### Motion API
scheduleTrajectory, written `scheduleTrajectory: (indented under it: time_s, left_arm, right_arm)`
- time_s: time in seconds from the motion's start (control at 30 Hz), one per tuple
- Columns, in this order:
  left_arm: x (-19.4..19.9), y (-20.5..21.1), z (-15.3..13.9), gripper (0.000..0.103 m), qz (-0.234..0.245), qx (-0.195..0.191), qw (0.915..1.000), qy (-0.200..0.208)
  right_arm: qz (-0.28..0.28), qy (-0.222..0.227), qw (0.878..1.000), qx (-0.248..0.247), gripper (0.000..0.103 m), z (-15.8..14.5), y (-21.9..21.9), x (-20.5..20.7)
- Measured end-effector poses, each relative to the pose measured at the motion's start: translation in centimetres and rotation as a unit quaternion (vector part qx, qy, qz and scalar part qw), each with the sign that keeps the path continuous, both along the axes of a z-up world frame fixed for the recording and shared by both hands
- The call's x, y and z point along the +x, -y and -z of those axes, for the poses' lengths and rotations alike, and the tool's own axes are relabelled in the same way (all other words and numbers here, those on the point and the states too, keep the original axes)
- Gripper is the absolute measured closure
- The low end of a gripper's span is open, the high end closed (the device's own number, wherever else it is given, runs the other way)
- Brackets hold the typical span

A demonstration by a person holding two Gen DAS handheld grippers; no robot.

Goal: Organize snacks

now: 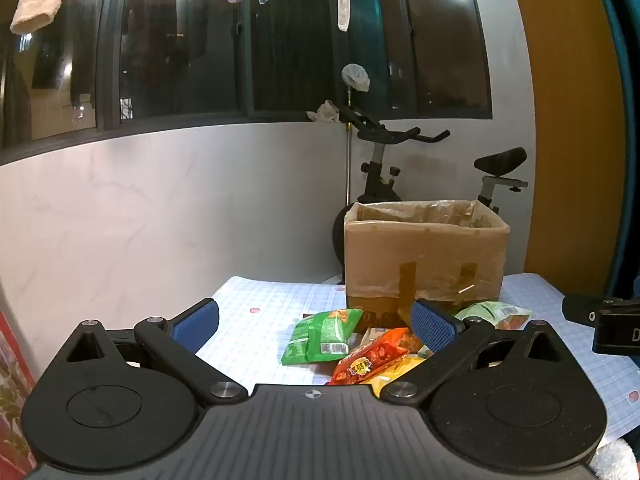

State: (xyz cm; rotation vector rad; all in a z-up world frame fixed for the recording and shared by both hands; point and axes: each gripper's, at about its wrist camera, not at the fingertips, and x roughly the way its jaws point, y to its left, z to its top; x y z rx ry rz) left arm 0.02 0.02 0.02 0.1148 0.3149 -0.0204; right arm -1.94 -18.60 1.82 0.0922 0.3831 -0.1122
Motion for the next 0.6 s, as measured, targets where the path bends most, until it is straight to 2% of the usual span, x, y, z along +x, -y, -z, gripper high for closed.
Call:
scheduleTrajectory:
  time_s: [0.6]
  left_arm:
    - [-0.07,-0.32,0.2,0.0,-0.003,0.0,1.0,0.003]
  right_arm:
    - [0.001,-0.007,1.0,0.005,0.0,0.15,0.26,0.42]
